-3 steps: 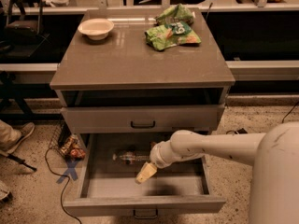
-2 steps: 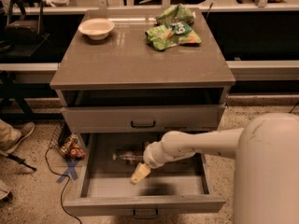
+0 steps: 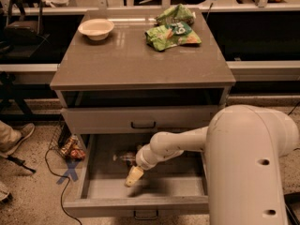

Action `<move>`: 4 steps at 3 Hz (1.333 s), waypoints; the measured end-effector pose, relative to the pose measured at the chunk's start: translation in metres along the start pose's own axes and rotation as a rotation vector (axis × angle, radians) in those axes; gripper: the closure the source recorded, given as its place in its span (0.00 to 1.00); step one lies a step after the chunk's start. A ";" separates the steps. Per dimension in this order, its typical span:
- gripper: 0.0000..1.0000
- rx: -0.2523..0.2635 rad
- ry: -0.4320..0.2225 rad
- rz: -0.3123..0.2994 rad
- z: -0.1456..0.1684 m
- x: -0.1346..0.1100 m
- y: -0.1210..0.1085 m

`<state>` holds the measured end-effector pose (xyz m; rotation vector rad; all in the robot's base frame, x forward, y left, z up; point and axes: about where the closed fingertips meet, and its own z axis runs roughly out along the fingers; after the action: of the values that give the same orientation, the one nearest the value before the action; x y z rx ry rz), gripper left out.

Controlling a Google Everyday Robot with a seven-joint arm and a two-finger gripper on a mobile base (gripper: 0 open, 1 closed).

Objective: Pick water bottle from middle drawer and place on counter

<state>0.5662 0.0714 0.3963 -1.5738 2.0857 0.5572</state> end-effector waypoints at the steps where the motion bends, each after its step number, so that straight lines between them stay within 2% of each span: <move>1: 0.16 -0.027 0.022 0.025 0.020 0.012 -0.002; 2: 0.39 -0.012 0.039 0.035 0.018 0.024 -0.004; 3: 0.63 0.054 0.032 0.032 -0.014 0.031 -0.001; 4: 0.86 0.112 -0.011 -0.037 -0.070 0.027 0.022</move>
Offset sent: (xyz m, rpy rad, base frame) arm -0.0009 -0.0247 -0.0326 -0.0571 0.0302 -0.0429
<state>0.5304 0.0159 0.4375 -1.5397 2.0383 0.4273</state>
